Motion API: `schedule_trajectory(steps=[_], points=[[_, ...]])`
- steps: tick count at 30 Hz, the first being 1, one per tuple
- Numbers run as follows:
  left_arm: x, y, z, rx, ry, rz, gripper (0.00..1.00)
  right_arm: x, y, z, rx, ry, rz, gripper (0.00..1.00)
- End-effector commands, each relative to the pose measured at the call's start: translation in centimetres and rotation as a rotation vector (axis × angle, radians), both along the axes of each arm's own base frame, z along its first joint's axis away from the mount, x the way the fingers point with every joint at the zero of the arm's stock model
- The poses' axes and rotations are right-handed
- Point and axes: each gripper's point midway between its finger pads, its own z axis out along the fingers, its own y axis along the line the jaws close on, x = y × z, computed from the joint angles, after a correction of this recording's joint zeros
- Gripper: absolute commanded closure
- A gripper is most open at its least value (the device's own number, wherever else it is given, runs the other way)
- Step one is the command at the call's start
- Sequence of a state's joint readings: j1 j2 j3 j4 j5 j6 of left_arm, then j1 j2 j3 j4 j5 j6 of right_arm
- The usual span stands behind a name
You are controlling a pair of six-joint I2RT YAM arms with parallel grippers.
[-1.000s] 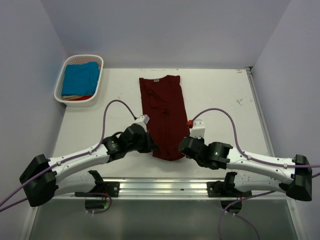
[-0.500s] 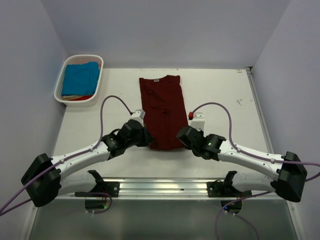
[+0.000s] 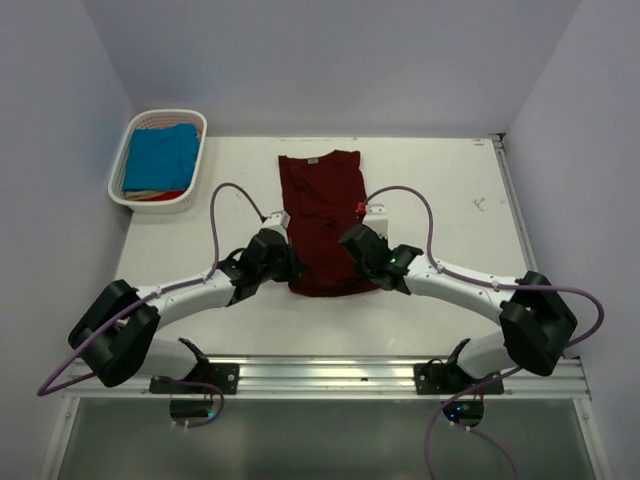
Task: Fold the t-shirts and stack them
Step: Fold the folded rectangular tshirt in 1/3 of the way
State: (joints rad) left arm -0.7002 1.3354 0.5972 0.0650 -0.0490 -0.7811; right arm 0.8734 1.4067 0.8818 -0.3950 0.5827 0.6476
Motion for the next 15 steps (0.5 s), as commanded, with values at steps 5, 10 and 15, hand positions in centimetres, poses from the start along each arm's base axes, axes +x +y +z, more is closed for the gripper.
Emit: schedule_trajectory(steps=[5, 10, 15], points=[[4.5, -0.9, 3.3, -0.044, -0.131, 0.014, 1.00, 4.8, 1.9, 2.2, 0.040, -0.071, 0.015, 1.00], [8.0, 0.1, 3.8, -0.034, -0.153, 0.042, 1.00, 8.6, 2.1, 2.5, 0.057, -0.065, -0.010, 1.00], [16.4, 2.7, 5.1, -0.063, -0.210, 0.143, 0.22, 16.7, 2.2, 0.2, 0.055, 0.023, -0.084, 0.48]])
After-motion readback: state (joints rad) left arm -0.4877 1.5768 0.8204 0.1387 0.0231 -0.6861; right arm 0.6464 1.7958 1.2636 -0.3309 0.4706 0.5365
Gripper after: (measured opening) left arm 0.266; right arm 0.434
